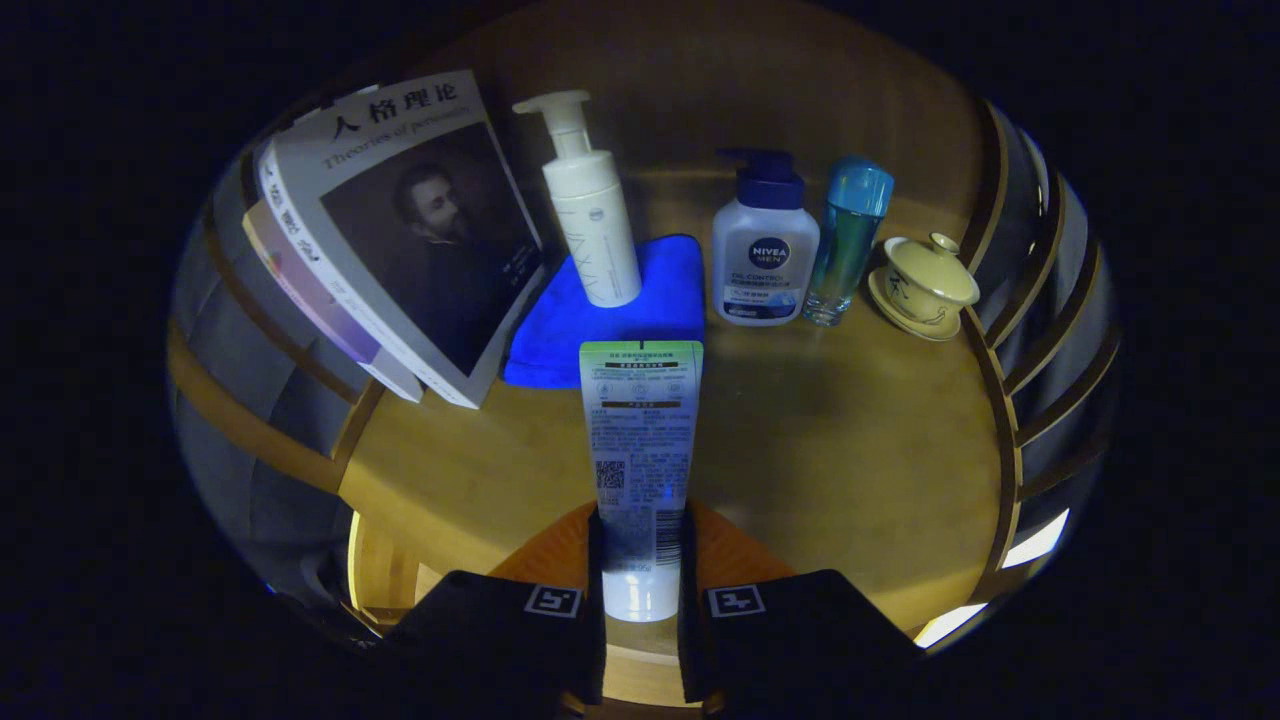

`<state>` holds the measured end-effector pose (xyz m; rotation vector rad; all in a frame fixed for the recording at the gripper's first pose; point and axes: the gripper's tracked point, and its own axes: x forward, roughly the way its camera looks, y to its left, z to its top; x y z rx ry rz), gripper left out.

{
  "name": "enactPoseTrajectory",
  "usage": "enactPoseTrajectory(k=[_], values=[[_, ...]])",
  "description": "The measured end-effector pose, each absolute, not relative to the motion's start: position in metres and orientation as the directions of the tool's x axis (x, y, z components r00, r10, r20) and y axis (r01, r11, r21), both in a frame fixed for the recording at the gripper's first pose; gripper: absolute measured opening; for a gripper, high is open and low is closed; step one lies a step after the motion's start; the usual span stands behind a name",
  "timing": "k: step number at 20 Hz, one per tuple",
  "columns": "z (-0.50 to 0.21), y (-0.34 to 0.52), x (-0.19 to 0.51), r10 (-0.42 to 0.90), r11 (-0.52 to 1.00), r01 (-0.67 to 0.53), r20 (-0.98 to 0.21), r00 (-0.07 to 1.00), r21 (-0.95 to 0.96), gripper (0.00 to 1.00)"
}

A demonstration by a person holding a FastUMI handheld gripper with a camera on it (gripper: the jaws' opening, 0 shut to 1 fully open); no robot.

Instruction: Pull open the drawer, take out the items inside it, and place them on the countertop above the cabinet.

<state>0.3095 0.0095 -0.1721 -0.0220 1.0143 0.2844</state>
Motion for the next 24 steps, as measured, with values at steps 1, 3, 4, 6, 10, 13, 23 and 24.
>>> enactPoseTrajectory(k=[1,3,4,6,10,13,23,24], values=[[-0.171,0.011,0.311,0.231,0.964,-0.234,-0.84,0.492,0.128,0.32],[-0.173,0.01,0.312,0.232,0.965,-0.225,-0.842,0.488,0.135,0.34],[-0.172,0.009,0.313,0.228,0.966,-0.22,-0.84,0.493,0.133,0.37],[-0.175,0.005,0.313,0.214,0.968,-0.222,-0.841,0.497,0.115,0.41],[-0.178,0.001,0.313,0.197,0.973,-0.209,-0.833,0.517,0.1,0.5],[-0.162,0.004,0.313,0.229,0.97,-0.202,-0.788,0.571,0.136,0.72],[-0.079,0.009,0.231,0.267,0.952,-0.305,-0.403,0.875,-0.032,0.98],[-0.074,0.007,0.216,0.266,0.95,-0.306,-0.357,0.896,-0.06,0.98]])
